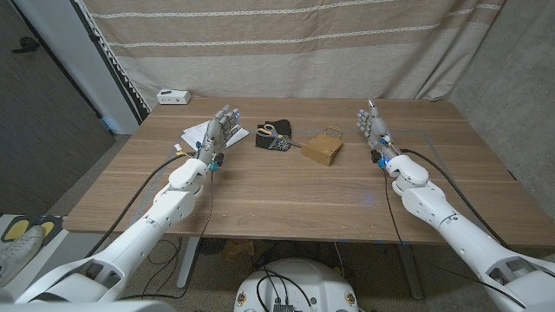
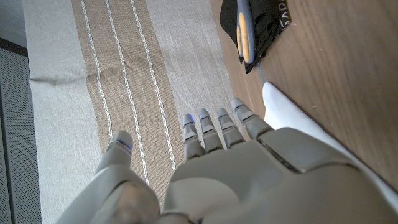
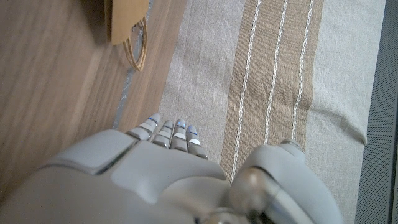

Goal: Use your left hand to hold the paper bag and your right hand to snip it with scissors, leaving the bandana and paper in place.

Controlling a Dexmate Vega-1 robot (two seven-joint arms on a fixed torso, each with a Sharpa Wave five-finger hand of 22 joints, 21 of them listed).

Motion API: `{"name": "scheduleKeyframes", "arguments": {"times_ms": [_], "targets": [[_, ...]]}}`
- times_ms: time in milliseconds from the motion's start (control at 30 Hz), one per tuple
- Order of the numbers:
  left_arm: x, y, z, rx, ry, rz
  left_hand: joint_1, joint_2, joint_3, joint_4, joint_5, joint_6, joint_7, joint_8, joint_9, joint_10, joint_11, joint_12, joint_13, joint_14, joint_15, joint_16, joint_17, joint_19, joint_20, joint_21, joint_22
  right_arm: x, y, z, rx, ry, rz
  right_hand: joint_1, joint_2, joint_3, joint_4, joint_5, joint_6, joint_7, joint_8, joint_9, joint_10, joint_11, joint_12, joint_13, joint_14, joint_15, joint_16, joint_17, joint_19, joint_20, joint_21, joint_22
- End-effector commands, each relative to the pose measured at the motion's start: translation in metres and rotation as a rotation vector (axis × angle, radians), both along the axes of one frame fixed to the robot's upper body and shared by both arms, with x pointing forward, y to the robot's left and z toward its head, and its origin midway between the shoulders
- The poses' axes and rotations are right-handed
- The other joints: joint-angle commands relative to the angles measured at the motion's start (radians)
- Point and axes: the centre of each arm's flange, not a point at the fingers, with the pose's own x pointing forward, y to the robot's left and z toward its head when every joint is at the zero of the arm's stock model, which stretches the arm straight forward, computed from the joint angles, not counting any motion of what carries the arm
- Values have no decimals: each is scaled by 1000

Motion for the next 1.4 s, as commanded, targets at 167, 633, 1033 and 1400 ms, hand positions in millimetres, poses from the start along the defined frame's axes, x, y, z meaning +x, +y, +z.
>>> {"name": "scheduleKeyframes", "arguments": {"times_ms": [167,633,1033,1400], "targets": [[1,-7,1,-1,-9,-12,2,-10,6,0,6,11,-2,5,2,9,-2,5,5,9,-66,6,5,7,0,6,3,5,3,4,1,-1,10,13,3,-5,-2,9,13,17,12,5,21,5,13,5,11,6,11,1,12,-2,12,5],[4,-2,-6,-10,-6,-15,4,-9,5,0,6,11,-2,4,2,8,-1,4,5,7,-66,6,5,6,0,6,3,4,13,11,-78,8,4,35,6,1,-13,14,-49,41,-5,5,26,9,13,4,10,12,5,0,9,-1,8,4],[16,-4,-8,-22,-7,-29,6,-9,4,0,6,10,-3,4,2,7,-1,4,5,3,-67,5,5,5,0,5,3,9,22,19,-159,11,-2,57,11,8,-25,19,-49,40,2,6,29,4,14,4,-4,0,-1,0,3,-2,5,4],[15,-3,-4,13,-27,-21,8,-8,3,0,6,13,-1,5,2,9,3,4,5,0,-68,4,5,3,-1,5,3,11,35,22,-230,9,-29,100,17,20,-47,28,-67,25,3,6,15,-12,8,5,-22,-13,-5,-1,-11,1,1,4]]}}
